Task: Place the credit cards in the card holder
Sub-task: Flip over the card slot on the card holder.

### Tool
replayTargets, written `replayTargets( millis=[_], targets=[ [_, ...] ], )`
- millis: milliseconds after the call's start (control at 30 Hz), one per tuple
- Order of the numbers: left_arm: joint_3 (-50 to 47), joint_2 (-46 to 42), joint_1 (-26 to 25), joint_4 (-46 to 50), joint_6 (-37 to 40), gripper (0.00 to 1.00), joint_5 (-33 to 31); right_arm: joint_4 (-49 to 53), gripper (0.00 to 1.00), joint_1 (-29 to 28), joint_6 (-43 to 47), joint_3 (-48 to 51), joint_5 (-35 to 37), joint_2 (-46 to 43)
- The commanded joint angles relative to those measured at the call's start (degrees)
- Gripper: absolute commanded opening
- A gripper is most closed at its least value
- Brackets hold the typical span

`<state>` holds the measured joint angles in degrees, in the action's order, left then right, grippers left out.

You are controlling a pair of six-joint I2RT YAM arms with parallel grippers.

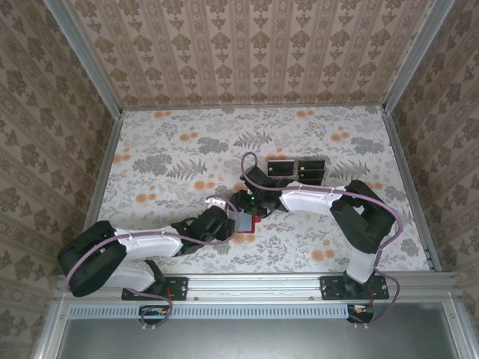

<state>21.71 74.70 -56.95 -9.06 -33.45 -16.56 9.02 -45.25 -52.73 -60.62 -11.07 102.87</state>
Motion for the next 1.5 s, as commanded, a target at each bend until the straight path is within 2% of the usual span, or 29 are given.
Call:
replayTargets(
  millis=[0, 367, 1033, 1467],
  targets=[
    [-0.8, 0.6, -0.3, 0.2, -1.4, 0.56, -0.8, -0.7, 0.57, 0.2, -0.5, -0.3, -0.7, 1.7],
    [-0.8, 1.0, -0.3, -0.1, -1.4, 0.55, -0.8, -1.1, 0.58, 0.2, -0.5, -0.8, -1.2, 3.3],
    [-1.0, 1.1, -0.3, -0.4, -1.5, 0.53, -0.9, -1.1, 0.58, 0.7, -0.1, 3.4, 0.1, -2.0],
    [-1.2, 1.0, -0.3, -0.5, -1.6, 0.52, -0.9, -2.9, 0.57, 0.7, 0.3, 1.2, -2.7, 1.5]
  ],
)
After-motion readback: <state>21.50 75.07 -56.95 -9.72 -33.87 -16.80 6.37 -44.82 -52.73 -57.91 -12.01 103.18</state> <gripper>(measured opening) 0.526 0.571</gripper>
